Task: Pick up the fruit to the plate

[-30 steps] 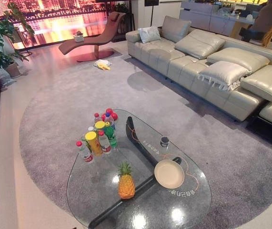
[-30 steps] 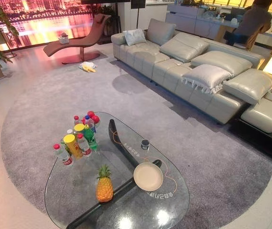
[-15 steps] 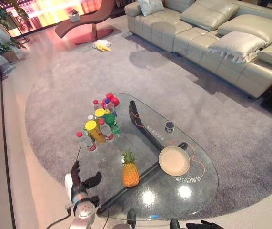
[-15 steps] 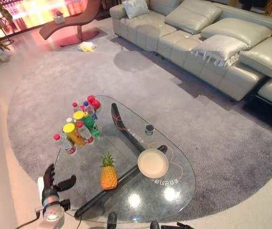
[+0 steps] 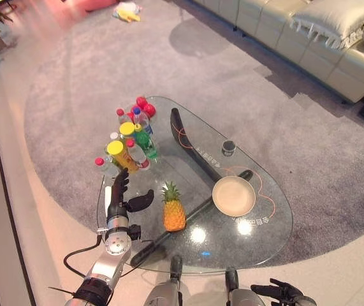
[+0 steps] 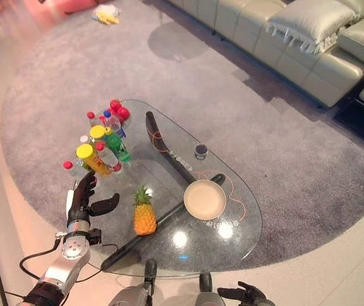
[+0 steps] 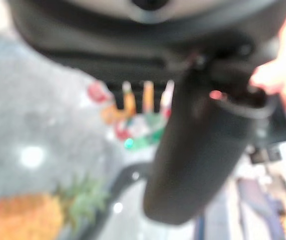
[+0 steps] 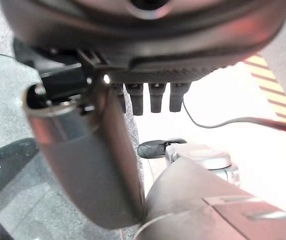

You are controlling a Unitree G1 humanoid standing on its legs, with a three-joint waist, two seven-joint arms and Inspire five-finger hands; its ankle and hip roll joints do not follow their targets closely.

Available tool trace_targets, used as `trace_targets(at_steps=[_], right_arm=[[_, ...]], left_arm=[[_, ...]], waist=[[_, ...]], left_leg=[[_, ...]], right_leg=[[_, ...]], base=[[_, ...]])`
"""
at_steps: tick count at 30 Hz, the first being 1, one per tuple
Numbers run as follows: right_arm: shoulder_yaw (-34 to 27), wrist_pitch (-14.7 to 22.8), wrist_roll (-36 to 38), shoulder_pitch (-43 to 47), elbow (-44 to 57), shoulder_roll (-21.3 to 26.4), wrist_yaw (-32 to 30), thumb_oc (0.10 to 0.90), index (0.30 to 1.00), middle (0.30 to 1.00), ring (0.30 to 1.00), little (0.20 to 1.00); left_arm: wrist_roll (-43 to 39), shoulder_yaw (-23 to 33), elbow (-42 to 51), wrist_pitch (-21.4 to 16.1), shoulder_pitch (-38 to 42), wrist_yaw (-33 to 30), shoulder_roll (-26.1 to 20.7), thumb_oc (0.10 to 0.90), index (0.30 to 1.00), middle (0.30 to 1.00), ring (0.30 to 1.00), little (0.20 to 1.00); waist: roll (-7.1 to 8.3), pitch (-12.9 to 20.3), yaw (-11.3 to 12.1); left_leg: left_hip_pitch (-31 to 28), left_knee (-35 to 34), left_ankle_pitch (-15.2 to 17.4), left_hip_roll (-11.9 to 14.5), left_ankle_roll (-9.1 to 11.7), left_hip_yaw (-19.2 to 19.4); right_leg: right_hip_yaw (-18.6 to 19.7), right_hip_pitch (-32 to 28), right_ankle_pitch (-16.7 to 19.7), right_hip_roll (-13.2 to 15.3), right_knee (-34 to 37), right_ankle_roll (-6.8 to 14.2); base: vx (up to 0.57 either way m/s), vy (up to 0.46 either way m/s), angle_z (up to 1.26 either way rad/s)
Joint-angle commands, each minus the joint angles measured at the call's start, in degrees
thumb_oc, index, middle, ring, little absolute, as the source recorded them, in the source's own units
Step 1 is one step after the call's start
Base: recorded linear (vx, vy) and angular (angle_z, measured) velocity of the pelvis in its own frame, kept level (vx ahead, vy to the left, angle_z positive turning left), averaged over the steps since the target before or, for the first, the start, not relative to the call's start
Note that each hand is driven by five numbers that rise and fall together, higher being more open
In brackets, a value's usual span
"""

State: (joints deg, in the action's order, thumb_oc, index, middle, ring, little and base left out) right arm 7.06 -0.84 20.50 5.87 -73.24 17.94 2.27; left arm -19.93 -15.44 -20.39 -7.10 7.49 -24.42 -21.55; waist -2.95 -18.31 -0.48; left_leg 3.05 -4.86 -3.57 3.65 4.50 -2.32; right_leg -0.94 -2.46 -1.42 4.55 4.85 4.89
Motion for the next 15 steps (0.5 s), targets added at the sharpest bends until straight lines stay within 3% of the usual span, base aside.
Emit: trace_targets(at_steps=[1,11,15], right_arm=[[3.3,-1.7,2.4,-1.8,-0.5,0.2,-1.3,0.8,0.9,0.9,0.9,0.9],[6.1,-2.7,6.4,-1.5,6.0,-0.3,-3.3,0.8,0.9,0.9,0.9,0.9],[6.9,-4.2,7.1,-1.8,9.3,-0.2,-4.2,0.8,0.9,0.9,0.9,0.9]], left_arm=[[-3.1,1.8,6.7,-1.9,6.7,0.2,-3.7,0.8,0.9,0.9,0.9,0.9],[-3.7,2.7,8.0,6.1,12.7,-4.9,-5.7,0.8,0.9,0.9,0.9,0.9],[-6.5,3.6,8.0,6.7,13.7,-4.3,-6.0,0.8,0.9,0.9,0.9,0.9]], waist=[[1.07,-2.3,-0.7],[2.41,-6.9,-1.4],[2.71,-8.3,-1.8]], left_leg=[[1.0,5.9,1.2,-2.0,-3.5,4.3],[4.2,7.3,0.6,-1.8,-3.6,5.2],[5.1,8.3,0.5,-1.6,-3.6,5.5]], right_leg=[[-5.0,5.3,5.7,1.5,-3.8,-2.1],[-5.0,7.8,6.6,1.7,-4.5,-1.9],[-5.0,8.6,6.7,1.8,-5.2,-2.1]], base=[[-0.06,-0.022,0.0],[-0.06,-0.032,0.01],[-0.01,-0.016,0.0]])
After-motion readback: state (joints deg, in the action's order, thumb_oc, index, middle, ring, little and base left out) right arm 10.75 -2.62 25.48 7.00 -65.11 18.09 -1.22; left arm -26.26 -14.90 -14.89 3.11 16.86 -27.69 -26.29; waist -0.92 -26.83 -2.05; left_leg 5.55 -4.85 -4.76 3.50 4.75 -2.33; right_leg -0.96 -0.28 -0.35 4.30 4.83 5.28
